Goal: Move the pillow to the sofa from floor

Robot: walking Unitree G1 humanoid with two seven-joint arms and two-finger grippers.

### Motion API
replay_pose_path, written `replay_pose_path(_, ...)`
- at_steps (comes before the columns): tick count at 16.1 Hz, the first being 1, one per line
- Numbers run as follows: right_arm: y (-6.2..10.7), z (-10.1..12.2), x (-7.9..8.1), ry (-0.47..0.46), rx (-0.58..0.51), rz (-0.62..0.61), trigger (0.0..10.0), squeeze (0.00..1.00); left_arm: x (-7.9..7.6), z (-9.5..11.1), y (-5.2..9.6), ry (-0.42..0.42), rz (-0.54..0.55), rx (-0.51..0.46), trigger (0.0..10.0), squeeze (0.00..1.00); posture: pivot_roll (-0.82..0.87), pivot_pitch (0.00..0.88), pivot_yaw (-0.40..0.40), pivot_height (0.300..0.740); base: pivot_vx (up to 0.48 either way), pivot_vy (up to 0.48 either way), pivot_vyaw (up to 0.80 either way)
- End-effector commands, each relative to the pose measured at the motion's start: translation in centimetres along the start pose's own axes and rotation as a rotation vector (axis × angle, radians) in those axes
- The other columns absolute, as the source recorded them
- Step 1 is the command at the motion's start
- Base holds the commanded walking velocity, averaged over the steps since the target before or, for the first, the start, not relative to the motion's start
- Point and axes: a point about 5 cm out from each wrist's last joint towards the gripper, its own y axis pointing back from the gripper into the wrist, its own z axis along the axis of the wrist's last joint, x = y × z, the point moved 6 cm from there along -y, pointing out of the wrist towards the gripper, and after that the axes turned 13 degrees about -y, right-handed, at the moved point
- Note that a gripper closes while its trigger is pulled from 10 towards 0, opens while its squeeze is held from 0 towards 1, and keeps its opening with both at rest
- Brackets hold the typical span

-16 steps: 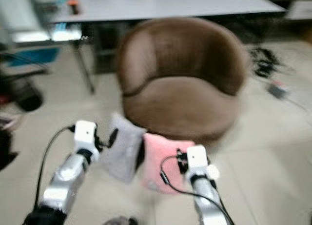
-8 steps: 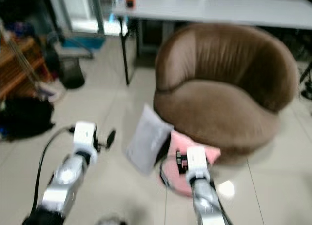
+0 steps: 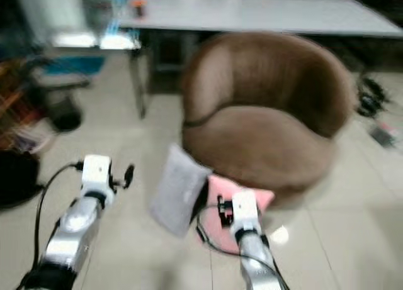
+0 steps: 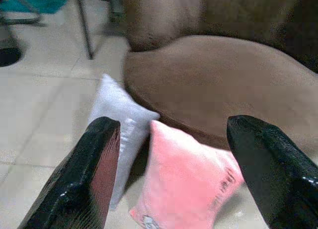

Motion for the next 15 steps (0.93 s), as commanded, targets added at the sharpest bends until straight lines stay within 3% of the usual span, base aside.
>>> replay_pose_path(1, 0.2, 0.2, -1.1, 0.0, -0.006, -0.023, 10.0, 0.0, -0.7, 0.7, -0.4, -0.02, -0.01, -0.012, 10.0, 0.0, 0.0, 0.038, 0.023, 0.73, 0.375, -0.292, 0.0)
replay_pose_path(9, 0.7, 0.7, 0.5, 0.007, -0.026, 0.018, 10.0, 0.0, 0.5, 0.9, -1.0, -0.161, 0.044, 0.008, 10.0, 0.0, 0.0, 0.08, 0.019, 0.73, 0.288, -0.378, 0.0)
replay_pose_path(10, 0.7, 0.6, 0.8, 0.009, -0.019, 0.027, 10.0, 0.0, 0.4, 0.7, -1.1, -0.247, 0.052, 0.026, 10.0, 0.0, 0.0, 0.084, 0.017, 0.73, 0.244, -0.412, 0.0)
replay_pose_path(15, 0.6, 0.2, 1.1, 0.012, -0.004, 0.036, 10.0, 0.0, 0.8, 0.5, -1.1, -0.244, 0.061, 0.033, 10.0, 0.0, 0.0, 0.074, 0.02, 0.73, 0.055, -0.411, 0.0)
